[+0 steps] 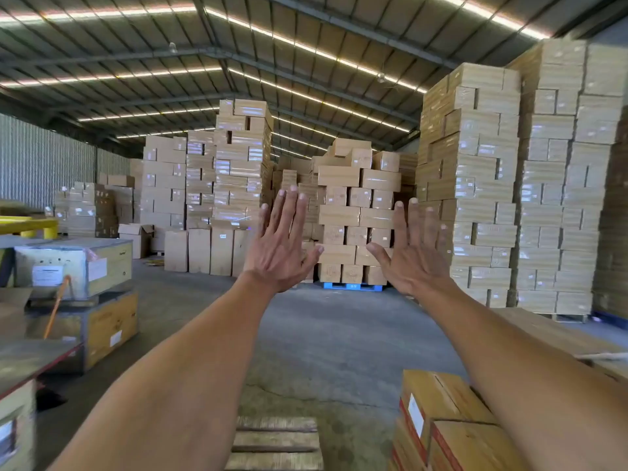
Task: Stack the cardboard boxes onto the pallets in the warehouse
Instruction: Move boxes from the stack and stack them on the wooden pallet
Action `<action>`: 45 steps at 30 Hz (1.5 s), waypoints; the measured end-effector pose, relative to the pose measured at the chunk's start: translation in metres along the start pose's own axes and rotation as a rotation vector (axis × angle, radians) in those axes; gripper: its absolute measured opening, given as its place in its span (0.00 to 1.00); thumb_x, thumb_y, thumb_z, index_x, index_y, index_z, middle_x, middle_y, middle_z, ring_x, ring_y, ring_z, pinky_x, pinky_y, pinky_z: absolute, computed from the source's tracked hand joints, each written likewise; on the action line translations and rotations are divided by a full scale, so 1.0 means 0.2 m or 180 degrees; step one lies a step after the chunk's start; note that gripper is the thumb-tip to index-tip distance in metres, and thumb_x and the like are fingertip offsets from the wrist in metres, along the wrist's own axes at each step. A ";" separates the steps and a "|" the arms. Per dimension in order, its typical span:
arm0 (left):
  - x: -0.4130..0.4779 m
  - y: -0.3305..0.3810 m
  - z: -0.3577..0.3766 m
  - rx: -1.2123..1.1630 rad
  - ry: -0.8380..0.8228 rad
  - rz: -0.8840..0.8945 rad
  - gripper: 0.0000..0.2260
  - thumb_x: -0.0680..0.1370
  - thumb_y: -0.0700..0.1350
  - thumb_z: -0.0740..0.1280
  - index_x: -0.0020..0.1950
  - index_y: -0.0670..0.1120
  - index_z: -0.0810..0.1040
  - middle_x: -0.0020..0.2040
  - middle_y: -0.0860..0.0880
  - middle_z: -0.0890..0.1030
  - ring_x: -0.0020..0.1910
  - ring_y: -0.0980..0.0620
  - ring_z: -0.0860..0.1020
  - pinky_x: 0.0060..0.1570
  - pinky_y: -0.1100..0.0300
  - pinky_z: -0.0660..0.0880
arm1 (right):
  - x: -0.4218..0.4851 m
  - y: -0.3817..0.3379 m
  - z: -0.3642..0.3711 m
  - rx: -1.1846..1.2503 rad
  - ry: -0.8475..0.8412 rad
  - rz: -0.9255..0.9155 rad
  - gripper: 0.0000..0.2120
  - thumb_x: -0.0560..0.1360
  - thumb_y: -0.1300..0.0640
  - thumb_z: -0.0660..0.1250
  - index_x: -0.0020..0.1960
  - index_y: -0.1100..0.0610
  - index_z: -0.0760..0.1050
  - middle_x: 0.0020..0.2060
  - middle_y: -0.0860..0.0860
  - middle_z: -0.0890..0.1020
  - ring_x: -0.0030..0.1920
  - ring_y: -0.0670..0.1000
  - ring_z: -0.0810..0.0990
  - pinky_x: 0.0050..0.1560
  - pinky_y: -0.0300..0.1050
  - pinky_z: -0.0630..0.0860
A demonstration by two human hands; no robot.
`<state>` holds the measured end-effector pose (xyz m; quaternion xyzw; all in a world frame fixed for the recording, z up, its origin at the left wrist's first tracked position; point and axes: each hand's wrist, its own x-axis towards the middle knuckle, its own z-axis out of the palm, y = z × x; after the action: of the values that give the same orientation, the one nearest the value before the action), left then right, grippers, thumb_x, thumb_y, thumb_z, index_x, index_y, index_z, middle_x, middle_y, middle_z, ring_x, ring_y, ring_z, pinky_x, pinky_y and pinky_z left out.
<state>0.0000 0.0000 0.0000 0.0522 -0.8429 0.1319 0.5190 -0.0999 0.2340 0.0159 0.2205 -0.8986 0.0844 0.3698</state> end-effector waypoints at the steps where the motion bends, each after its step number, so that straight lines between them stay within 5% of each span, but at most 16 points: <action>1: 0.00 0.01 -0.01 0.0037 -0.0003 -0.0003 0.39 0.81 0.64 0.49 0.80 0.44 0.33 0.82 0.43 0.37 0.80 0.45 0.37 0.78 0.46 0.36 | 0.00 0.00 -0.01 -0.0051 0.0043 0.0003 0.39 0.77 0.29 0.37 0.74 0.50 0.22 0.79 0.53 0.29 0.79 0.61 0.32 0.76 0.62 0.34; 6: 0.06 0.03 -0.08 -0.0054 -0.0270 0.0003 0.37 0.79 0.65 0.42 0.81 0.44 0.37 0.82 0.44 0.41 0.81 0.44 0.40 0.77 0.43 0.37 | 0.01 0.02 -0.08 -0.0040 0.0165 -0.0207 0.37 0.81 0.34 0.41 0.82 0.54 0.38 0.82 0.55 0.42 0.81 0.61 0.44 0.79 0.60 0.45; 11: 0.09 0.05 -0.09 -0.0419 -0.0245 0.0234 0.31 0.80 0.58 0.51 0.74 0.39 0.68 0.72 0.38 0.71 0.73 0.38 0.68 0.73 0.38 0.62 | -0.01 0.04 -0.12 -0.0229 0.0196 -0.0135 0.33 0.82 0.39 0.45 0.78 0.58 0.59 0.75 0.59 0.65 0.72 0.62 0.66 0.70 0.60 0.66; 14: 0.09 0.09 -0.03 -0.0707 -0.0097 0.0403 0.25 0.79 0.55 0.54 0.64 0.38 0.75 0.62 0.39 0.78 0.62 0.37 0.75 0.67 0.39 0.70 | -0.05 0.08 -0.12 -0.0309 0.0146 -0.0011 0.27 0.82 0.41 0.48 0.73 0.57 0.66 0.68 0.59 0.71 0.65 0.61 0.71 0.62 0.57 0.72; 24: -0.04 0.48 0.30 -0.1439 -0.0391 0.0826 0.25 0.77 0.54 0.56 0.59 0.35 0.78 0.56 0.37 0.81 0.54 0.36 0.78 0.57 0.47 0.75 | -0.35 0.43 0.02 -0.0545 -0.0187 0.0671 0.26 0.84 0.41 0.51 0.74 0.57 0.65 0.71 0.57 0.70 0.69 0.60 0.70 0.64 0.55 0.70; 32: -0.11 1.07 0.65 -0.2114 -0.1115 0.1285 0.28 0.80 0.56 0.56 0.70 0.35 0.71 0.66 0.37 0.75 0.66 0.36 0.71 0.63 0.43 0.71 | -0.69 0.94 0.11 -0.0793 -0.0385 0.1487 0.27 0.83 0.41 0.52 0.73 0.58 0.66 0.72 0.61 0.69 0.68 0.63 0.71 0.62 0.59 0.72; 35: -0.14 1.30 0.76 -0.2274 -0.1376 0.1387 0.34 0.78 0.60 0.48 0.72 0.37 0.69 0.69 0.38 0.73 0.70 0.37 0.68 0.64 0.44 0.70 | -0.81 1.16 0.19 -0.0892 -0.0372 0.1821 0.26 0.83 0.41 0.54 0.71 0.58 0.69 0.68 0.61 0.73 0.66 0.63 0.73 0.59 0.58 0.75; 40: -0.24 1.69 0.99 -0.2616 -0.1581 0.1715 0.29 0.77 0.56 0.55 0.62 0.33 0.77 0.56 0.34 0.81 0.55 0.33 0.79 0.56 0.41 0.77 | -1.07 1.45 0.41 -0.0809 -0.0606 0.2398 0.27 0.81 0.41 0.56 0.70 0.59 0.69 0.68 0.63 0.73 0.66 0.65 0.73 0.58 0.61 0.76; 45: -0.43 2.01 1.24 -0.2830 -0.1984 0.2138 0.30 0.76 0.57 0.56 0.66 0.34 0.76 0.59 0.35 0.80 0.58 0.35 0.78 0.57 0.43 0.76 | -1.39 1.60 0.65 -0.0740 -0.0905 0.2927 0.24 0.82 0.41 0.56 0.66 0.59 0.70 0.65 0.62 0.75 0.63 0.66 0.74 0.57 0.60 0.75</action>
<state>-0.2650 0.3138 -0.2510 -0.3994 -0.8990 -0.0963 0.1519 -0.1530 0.5702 -0.2677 -0.2321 -0.9479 0.1071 0.1901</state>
